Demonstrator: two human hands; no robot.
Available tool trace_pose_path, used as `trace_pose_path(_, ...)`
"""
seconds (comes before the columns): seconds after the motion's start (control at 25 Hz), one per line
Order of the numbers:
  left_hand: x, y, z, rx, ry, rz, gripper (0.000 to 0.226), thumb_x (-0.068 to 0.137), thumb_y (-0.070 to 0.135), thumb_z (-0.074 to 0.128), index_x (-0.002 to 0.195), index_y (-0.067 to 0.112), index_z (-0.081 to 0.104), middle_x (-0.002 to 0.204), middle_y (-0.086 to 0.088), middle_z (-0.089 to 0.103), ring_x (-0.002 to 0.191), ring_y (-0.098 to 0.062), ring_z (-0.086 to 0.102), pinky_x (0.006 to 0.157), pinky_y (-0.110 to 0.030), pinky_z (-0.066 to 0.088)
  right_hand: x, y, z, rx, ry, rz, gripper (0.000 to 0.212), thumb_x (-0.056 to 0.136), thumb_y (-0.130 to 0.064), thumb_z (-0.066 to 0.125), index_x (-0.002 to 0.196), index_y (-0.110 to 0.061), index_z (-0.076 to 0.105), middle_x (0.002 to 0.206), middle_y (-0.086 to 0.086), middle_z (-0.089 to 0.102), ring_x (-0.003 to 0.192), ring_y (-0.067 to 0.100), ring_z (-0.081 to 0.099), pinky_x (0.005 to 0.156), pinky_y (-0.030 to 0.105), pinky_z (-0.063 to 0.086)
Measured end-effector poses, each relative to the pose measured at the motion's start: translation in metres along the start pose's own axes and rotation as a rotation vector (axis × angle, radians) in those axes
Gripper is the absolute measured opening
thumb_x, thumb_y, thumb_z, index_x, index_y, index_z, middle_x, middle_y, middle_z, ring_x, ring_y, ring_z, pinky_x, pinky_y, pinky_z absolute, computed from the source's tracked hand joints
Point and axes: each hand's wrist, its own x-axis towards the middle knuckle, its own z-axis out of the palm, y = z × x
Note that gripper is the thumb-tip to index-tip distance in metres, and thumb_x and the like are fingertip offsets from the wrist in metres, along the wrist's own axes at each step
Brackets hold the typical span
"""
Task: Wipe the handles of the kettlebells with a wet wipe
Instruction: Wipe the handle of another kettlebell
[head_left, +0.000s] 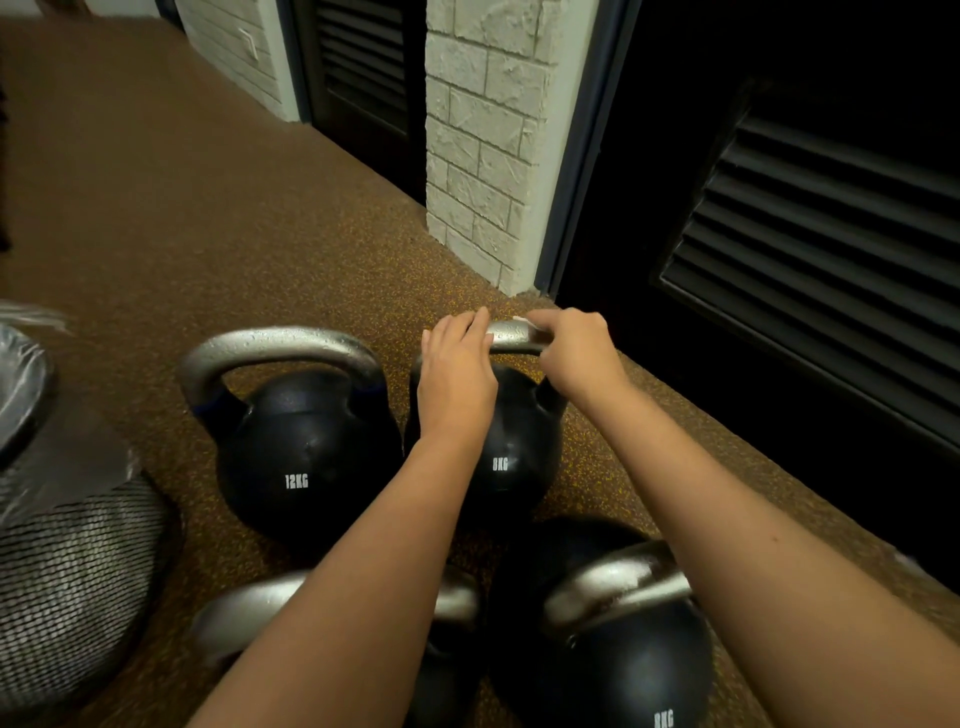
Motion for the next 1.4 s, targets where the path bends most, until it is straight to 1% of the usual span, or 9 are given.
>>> trace_pose_path(0.16, -0.001, 0.001, -0.002, 0.019, -0.016, 0.003, 0.037, 0.097, 0.013, 0.039, 0.134, 0.009, 0.046, 0.132, -0.005, 0.05, 0.128, -0.019, 0.038, 0.116, -0.042, 0.015, -0.021, 0.017, 0.006, 0.052, 0.103, -0.112, 0.051, 0.083, 0.008, 0.051, 0.125, -0.021, 0.058, 0.122, 0.005, 0.061, 0.115, 0.022, 0.054, 0.098, 0.024, 0.038)
trace_pose_path(0.28, -0.001, 0.001, -0.002, 0.019, -0.018, -0.003, 0.038, 0.098, 0.013, 0.039, 0.134, 0.009, 0.046, 0.133, -0.005, 0.05, 0.128, -0.02, 0.038, 0.116, -0.042, 0.017, -0.006, 0.01, 0.003, -0.006, 0.053, 0.017, 0.046, 0.083, 0.005, 0.05, 0.119, -0.02, 0.062, 0.106, 0.01, 0.063, 0.101, 0.026, 0.057, 0.082, 0.03, 0.045)
trace_pose_path(0.4, 0.0, 0.0, -0.001, -0.006, -0.009, -0.001, 0.037, 0.097, 0.012, 0.04, 0.133, 0.008, 0.048, 0.131, -0.006, 0.052, 0.126, -0.022, 0.04, 0.113, -0.044, 0.021, -0.01, -0.001, 0.002, -0.075, 0.043, -0.11, 0.035, 0.08, 0.006, 0.049, 0.104, -0.014, 0.064, 0.095, 0.011, 0.064, 0.093, 0.029, 0.059, 0.08, 0.036, 0.05)
trace_pose_path(0.48, -0.001, 0.001, -0.002, -0.015, -0.004, 0.003, 0.036, 0.097, 0.012, 0.041, 0.132, 0.007, 0.049, 0.13, -0.007, 0.053, 0.125, -0.022, 0.041, 0.112, -0.045, 0.024, -0.019, 0.006, 0.002, -0.129, 0.053, -0.182, 0.039, 0.08, 0.005, 0.051, 0.113, -0.015, 0.059, 0.101, 0.011, 0.063, 0.096, 0.03, 0.058, 0.084, 0.039, 0.049)
trace_pose_path(0.6, -0.001, 0.002, -0.004, -0.006, -0.015, -0.008, 0.036, 0.098, 0.013, 0.04, 0.133, 0.008, 0.048, 0.131, -0.005, 0.051, 0.126, -0.021, 0.039, 0.113, -0.043, 0.022, -0.024, 0.017, -0.003, -0.132, 0.058, -0.084, 0.049, 0.085, 0.001, 0.051, 0.128, -0.021, 0.053, 0.105, 0.013, 0.061, 0.097, 0.03, 0.059, 0.086, 0.039, 0.05)
trace_pose_path(0.76, -0.001, 0.002, -0.004, -0.001, -0.013, -0.014, 0.037, 0.097, 0.013, 0.04, 0.133, 0.009, 0.048, 0.131, -0.005, 0.051, 0.125, -0.021, 0.039, 0.112, -0.044, 0.025, -0.01, 0.018, -0.004, -0.043, 0.015, -0.087, 0.043, 0.086, 0.002, 0.05, 0.115, -0.028, 0.062, 0.105, 0.009, 0.061, 0.095, 0.027, 0.057, 0.077, 0.034, 0.048)
trace_pose_path(0.92, -0.001, 0.001, -0.003, -0.009, -0.013, -0.002, 0.036, 0.097, 0.014, 0.04, 0.132, 0.008, 0.048, 0.13, -0.006, 0.052, 0.124, -0.022, 0.04, 0.109, -0.044, 0.03, -0.012, 0.033, -0.004, 0.044, 0.013, -0.133, 0.046, 0.087, -0.002, 0.056, 0.122, -0.032, 0.059, 0.119, 0.006, 0.062, 0.108, 0.024, 0.056, 0.092, 0.035, 0.048)
trace_pose_path(1.08, -0.001, 0.001, -0.003, 0.007, -0.014, 0.004, 0.036, 0.098, 0.013, 0.039, 0.132, 0.008, 0.048, 0.13, -0.007, 0.052, 0.124, -0.023, 0.04, 0.108, -0.044, 0.03, 0.016, 0.018, -0.004, -0.016, -0.052, 0.01, 0.037, 0.087, -0.006, 0.059, 0.119, -0.022, 0.063, 0.12, 0.008, 0.062, 0.111, 0.025, 0.056, 0.094, 0.034, 0.047)
trace_pose_path(1.4, -0.001, 0.001, -0.003, 0.006, -0.02, -0.005, 0.037, 0.098, 0.014, 0.039, 0.134, 0.009, 0.046, 0.133, -0.006, 0.05, 0.127, -0.021, 0.039, 0.115, -0.042, 0.02, -0.014, 0.015, -0.009, -0.128, 0.01, -0.17, 0.043, 0.083, 0.003, 0.051, 0.118, -0.02, 0.062, 0.114, 0.014, 0.062, 0.107, 0.032, 0.056, 0.093, 0.038, 0.046)
